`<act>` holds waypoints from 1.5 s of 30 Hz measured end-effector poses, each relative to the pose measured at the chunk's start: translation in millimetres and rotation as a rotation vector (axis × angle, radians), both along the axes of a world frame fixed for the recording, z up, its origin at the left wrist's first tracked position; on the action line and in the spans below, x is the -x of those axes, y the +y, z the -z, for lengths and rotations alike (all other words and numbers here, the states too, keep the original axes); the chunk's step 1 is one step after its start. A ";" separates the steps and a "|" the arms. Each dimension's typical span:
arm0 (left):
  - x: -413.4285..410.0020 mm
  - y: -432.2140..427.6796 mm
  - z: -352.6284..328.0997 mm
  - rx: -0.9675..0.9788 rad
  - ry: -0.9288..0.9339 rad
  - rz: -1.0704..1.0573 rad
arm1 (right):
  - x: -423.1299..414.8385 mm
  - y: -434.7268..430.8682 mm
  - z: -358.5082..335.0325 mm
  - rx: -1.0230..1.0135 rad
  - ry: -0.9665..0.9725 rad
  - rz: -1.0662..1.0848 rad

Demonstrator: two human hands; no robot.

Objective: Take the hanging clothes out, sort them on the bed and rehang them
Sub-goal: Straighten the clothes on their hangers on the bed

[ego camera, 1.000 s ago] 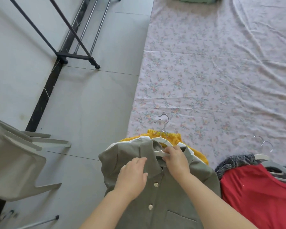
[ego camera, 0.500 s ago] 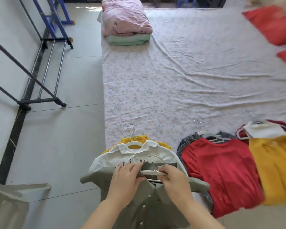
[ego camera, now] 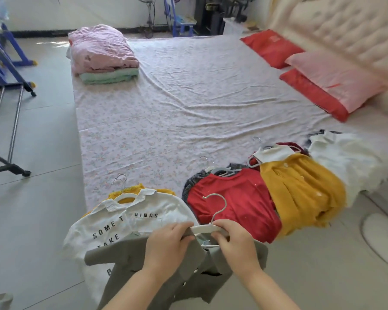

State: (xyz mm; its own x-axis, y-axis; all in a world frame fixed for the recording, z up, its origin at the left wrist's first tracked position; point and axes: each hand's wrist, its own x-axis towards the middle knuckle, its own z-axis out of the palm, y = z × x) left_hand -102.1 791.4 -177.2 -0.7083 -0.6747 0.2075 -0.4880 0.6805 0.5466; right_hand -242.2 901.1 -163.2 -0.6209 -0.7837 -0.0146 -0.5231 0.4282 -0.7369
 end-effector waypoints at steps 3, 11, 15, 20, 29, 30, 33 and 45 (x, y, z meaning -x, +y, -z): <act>33.9 44.4 -3.3 -0.037 -0.022 -0.040 | 36.2 42.8 0.4 0.031 0.046 -0.021; 133.2 163.4 -8.4 -0.258 -0.020 -0.184 | 146.3 148.3 -3.0 0.041 0.102 -0.077; 168.1 189.7 -10.9 -0.385 0.033 -0.239 | 187.0 164.0 -8.2 0.076 0.173 -0.110; 205.2 181.5 -5.6 -0.456 0.057 -0.275 | 228.9 148.2 -7.8 0.058 0.217 -0.154; 269.1 90.9 7.9 -0.479 0.094 -0.278 | 293.5 59.6 -3.9 0.030 0.223 -0.193; 274.5 78.4 9.3 -0.479 0.092 -0.275 | 299.6 47.2 -2.1 0.027 0.221 -0.193; 286.4 45.2 15.3 -0.488 0.068 -0.279 | 312.1 13.4 4.1 -0.003 0.199 -0.208; 324.6 -54.8 51.0 -0.540 -0.024 -0.424 | 357.7 -104.2 52.7 -0.128 0.108 -0.329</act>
State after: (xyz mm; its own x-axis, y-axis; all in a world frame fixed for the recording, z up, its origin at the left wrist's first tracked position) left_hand -426.6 736.6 -228.2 -0.3603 -0.8990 -0.2488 -0.6686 0.0629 0.7410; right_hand -599.9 796.9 -215.8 -0.3397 -0.9376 -0.0738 -0.7200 0.3097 -0.6211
